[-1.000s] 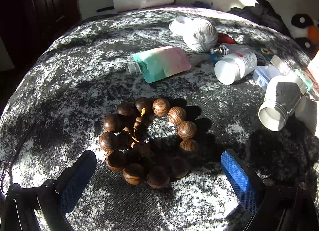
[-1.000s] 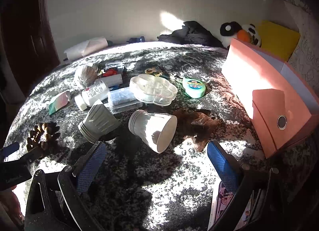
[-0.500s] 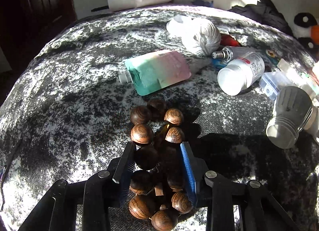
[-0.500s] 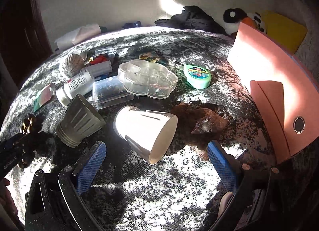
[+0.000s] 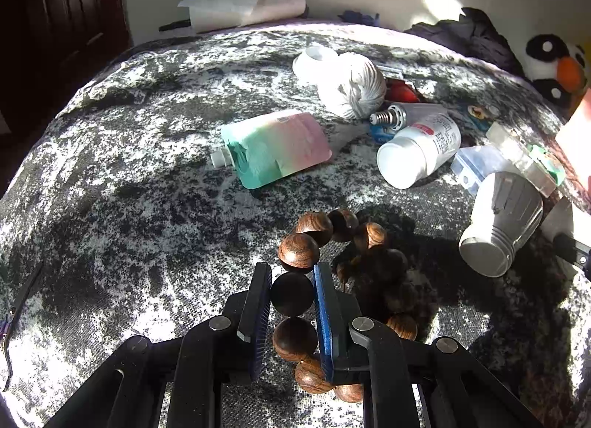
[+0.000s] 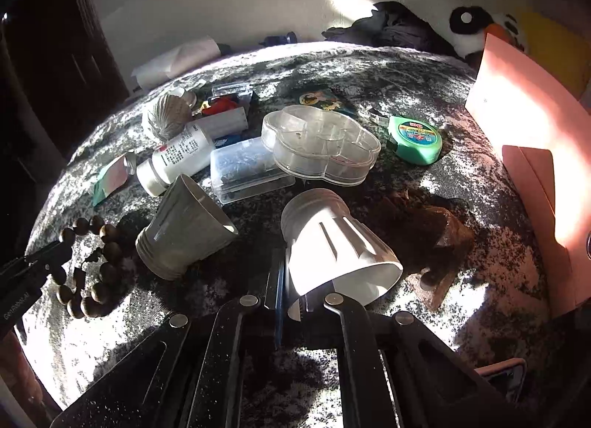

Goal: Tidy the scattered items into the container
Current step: 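Grasp the wooden bead bracelet with the left gripper while the right grasps a white cup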

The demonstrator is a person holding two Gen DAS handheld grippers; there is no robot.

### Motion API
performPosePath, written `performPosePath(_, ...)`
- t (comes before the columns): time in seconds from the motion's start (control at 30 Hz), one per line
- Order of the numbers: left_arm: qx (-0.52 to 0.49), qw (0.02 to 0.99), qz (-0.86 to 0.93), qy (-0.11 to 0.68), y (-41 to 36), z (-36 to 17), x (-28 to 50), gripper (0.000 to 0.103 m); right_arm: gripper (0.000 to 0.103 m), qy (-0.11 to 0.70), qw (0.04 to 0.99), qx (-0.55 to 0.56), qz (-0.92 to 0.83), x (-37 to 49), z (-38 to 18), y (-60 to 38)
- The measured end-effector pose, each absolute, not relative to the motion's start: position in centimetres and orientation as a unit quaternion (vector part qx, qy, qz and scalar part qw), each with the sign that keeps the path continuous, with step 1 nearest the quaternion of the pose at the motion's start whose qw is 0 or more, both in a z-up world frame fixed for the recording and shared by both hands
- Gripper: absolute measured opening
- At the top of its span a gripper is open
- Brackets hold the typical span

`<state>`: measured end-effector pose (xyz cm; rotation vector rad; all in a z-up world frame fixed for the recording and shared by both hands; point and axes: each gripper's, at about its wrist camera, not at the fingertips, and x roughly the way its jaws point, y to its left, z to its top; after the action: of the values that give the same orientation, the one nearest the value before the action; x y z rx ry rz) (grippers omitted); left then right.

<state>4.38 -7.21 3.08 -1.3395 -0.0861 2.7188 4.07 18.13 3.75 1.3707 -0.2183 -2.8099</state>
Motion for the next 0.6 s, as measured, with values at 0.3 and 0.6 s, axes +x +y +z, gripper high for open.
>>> performPosePath(0.3, -0.449, 0.05, 0.89, -0.065, -7.9, 1.6, 3.9, 0.017, 0.006, -0.093, 0.035, 0.434, -0.895, 5.1, 5.1, 18.2)
performPosePath(0.6, -0.373, 0.093, 0.922, -0.044, -5.5, 8.3, 7.2, 0.017, 0.006, -0.072, 0.032, 0.386, -0.919, 7.6, 8.6, 19.4)
